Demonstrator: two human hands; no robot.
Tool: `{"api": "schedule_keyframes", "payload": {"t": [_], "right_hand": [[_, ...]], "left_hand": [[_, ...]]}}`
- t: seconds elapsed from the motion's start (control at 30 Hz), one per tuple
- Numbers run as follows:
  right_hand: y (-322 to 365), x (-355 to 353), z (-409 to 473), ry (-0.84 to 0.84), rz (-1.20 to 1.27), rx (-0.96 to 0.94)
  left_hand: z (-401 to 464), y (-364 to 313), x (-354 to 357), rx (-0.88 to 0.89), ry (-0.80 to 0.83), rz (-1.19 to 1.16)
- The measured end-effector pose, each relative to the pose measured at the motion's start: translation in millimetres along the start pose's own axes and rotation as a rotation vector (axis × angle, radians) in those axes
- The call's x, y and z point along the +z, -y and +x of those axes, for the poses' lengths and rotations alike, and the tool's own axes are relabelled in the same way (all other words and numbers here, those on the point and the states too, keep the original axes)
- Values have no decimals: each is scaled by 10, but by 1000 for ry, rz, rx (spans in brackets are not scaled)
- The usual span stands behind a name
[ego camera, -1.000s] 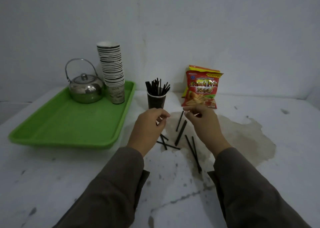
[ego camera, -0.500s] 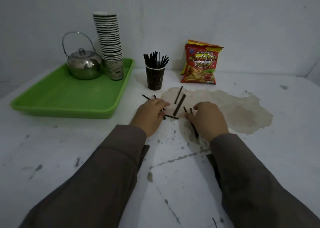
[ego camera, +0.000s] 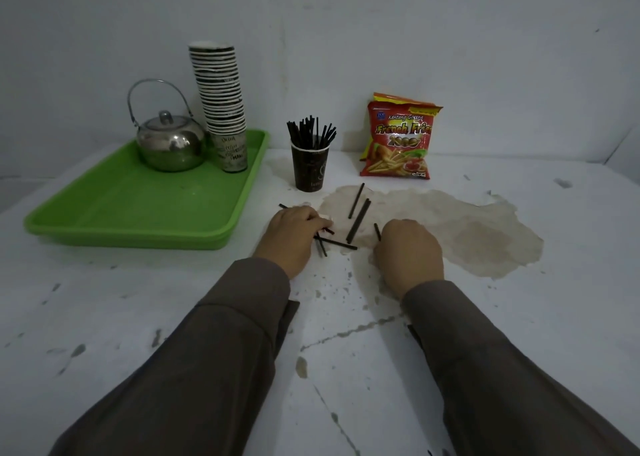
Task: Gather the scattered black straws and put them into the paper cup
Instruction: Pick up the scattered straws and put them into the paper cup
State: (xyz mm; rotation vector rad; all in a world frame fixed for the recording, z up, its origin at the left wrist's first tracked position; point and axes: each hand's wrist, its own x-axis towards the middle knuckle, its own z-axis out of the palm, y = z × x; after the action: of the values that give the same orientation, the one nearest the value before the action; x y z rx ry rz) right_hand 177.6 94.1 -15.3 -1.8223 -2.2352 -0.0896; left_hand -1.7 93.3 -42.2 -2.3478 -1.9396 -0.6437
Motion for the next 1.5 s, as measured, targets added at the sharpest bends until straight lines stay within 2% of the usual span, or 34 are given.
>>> {"api": "schedule_keyframes", "payload": {"t": [0.33, 0.6, 0.77, 0.9, 1.1, 1.2, 1.33, 1.5], "right_hand": [[49, 36, 11, -43, -41, 78], [-12, -76, 94, 47, 505, 166], [-78, -116, 104, 95, 692, 137], [-111, -146, 103, 123, 934, 181], [-108, -186, 93, 98, 1023, 174], [-105, -230, 78, 79, 1077, 153], [-122, -294, 93, 93, 1240, 173], [-80, -412, 224, 61, 1392, 174]], "left_hand": [[53, -39, -144, 45, 0, 111], [41, -91, -105, 34, 12, 74], [4, -76, -55, 35, -23, 57], [26, -73, -79, -14, 10, -50], [42, -84, -126, 59, 45, 44], [28, -94, -118, 29, 42, 36], [58, -107, -219, -20, -3, -80], [99, -151, -453, -219, -288, -509]]}}
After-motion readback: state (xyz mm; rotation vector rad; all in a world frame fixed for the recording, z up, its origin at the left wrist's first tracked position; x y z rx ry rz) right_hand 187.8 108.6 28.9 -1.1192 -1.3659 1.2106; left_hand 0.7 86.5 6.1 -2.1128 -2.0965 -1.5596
